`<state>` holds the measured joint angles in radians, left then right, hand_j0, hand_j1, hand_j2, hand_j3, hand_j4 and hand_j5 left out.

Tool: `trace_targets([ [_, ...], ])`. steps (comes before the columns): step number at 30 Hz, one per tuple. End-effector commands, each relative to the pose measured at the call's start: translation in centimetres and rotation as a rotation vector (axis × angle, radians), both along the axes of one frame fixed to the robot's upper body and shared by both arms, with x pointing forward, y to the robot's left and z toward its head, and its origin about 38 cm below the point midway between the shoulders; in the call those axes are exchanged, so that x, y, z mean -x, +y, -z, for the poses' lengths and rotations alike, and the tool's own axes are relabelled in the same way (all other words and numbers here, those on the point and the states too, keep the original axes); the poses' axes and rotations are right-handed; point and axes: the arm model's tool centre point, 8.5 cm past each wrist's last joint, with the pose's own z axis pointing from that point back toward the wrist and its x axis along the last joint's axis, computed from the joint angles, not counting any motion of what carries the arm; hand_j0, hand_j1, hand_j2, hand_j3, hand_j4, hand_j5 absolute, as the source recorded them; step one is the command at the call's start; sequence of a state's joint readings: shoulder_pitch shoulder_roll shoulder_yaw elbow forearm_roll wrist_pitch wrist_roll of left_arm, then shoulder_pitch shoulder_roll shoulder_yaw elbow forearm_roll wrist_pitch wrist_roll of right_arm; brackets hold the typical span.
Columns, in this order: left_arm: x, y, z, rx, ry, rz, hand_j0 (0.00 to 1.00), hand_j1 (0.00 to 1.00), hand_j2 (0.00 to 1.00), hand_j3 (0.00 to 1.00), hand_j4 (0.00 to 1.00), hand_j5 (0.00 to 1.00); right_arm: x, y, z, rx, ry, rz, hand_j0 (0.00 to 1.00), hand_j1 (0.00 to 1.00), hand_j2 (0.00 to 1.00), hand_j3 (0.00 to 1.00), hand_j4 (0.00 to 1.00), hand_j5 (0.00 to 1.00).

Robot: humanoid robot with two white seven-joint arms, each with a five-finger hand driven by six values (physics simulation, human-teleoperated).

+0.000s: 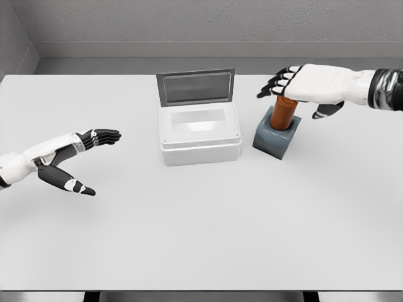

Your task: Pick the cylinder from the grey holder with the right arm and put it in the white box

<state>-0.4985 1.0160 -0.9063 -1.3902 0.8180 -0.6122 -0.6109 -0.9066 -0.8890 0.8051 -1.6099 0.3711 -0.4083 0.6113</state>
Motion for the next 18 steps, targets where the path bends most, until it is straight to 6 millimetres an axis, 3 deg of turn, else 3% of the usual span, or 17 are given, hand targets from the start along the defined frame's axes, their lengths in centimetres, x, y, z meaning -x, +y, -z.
trace_targets([
  [1,0.0,0.0,-0.1,0.005,0.001,-0.003,1.00,1.00,1.00,1.00,1.00,1.00,-0.2,0.0,0.4,-0.002,0.010,0.006,1.00,1.00,1.00,1.00,1.00,1.00],
  [18,-0.3,0.6,-0.3,0.006,0.001,-0.021,1.00,1.00,1.00,1.00,1.00,1.00,-1.7,-0.2,2.7,0.018,0.056,0.045,1.00,1.00,1.00,1.00,1.00,1.00],
])
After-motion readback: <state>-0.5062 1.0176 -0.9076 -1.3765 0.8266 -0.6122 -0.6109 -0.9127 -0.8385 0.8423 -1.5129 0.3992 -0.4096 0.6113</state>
